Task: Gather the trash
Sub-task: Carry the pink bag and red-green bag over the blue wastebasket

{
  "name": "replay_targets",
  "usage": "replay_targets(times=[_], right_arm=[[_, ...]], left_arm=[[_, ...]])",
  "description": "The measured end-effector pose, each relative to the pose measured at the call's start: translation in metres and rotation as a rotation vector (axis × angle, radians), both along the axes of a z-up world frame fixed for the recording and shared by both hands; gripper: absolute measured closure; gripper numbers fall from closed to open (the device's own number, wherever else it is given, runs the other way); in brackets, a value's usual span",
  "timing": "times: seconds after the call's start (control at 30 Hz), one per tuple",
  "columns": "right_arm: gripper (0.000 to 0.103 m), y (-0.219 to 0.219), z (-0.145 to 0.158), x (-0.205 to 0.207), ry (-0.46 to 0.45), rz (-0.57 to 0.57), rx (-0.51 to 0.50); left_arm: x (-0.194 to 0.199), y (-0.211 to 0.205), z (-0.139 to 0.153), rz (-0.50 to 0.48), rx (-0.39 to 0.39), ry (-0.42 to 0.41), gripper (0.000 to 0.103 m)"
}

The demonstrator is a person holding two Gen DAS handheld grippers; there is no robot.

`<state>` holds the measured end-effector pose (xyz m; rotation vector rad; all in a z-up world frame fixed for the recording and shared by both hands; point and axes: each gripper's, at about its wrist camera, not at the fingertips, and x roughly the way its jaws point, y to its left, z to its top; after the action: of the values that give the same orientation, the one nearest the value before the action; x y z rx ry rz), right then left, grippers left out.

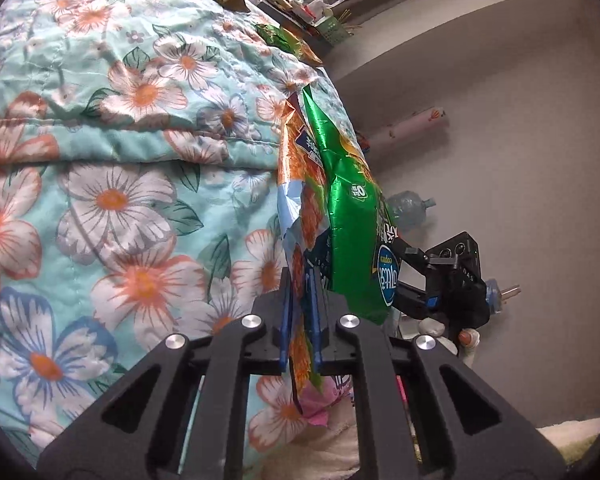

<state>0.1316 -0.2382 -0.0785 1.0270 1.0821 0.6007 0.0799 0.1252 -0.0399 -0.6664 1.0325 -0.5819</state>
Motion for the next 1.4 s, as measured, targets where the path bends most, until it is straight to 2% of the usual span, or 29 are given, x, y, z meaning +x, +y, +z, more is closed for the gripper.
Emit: replay_targets(times=[0.07,0.2,0.33,0.57,0.77,1.4], right_arm=[[0.053,-0.001,0.000,-0.002,-0.005,-0.006,0.006],[0.066,-0.002,0.006,-0.010,-0.024,-0.010,-0.011],[0.074,-0.003,0.017,-0.016,-0.057,-0.025,-0.014],[0.076,-0.024,0.040,-0.032,-0.130,-0.081,-0.061],[0.076,-0.043,0.048,-0.044,-0.152,-0.125,-0.091],[0.077,-0.058,0.049,-0.052,-0.187,-0.153,-0.073]], left_arm=[[-0.002,-0.005,0.007,0.008,0.052,-0.023,0.100],[-0.003,-0.017,0.021,0.010,0.132,-0.072,0.101],[-0.002,-0.022,0.035,0.026,0.200,-0.124,0.103],[0.001,-0.036,0.060,0.050,0.325,-0.231,0.103],[0.003,-0.054,0.076,0.064,0.431,-0.317,0.103],[0.004,-0.083,0.094,0.077,0.556,-0.440,0.103]])
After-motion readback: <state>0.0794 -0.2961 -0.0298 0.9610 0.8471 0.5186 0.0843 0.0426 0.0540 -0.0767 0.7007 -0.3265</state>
